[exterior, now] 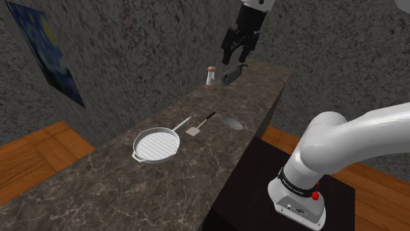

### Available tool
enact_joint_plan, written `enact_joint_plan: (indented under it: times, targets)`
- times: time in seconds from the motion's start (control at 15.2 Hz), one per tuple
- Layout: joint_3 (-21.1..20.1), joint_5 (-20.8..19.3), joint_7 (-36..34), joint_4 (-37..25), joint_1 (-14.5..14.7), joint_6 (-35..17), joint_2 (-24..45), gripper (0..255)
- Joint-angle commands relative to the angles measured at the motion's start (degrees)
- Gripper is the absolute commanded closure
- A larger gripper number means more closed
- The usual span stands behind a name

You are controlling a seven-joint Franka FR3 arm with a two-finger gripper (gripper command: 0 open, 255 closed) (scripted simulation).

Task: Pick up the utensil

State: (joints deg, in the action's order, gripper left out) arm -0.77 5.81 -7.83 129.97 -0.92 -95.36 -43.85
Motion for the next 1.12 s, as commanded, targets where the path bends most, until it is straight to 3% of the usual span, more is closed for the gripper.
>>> enact_joint_plan:
  times: [0.0, 0.53, 1.06]
  targets:
    - [0.0, 0.0, 0.0, 0.0, 0.0, 0.0, 0.0, 0]
    - [-5.1, 0.4, -14.2, 5.8, -4.9, -14.7, 9.5, 0]
    - [-9.2, -1.4, -29.2, 7.2, -10.0, -28.1, 22.8, 0]
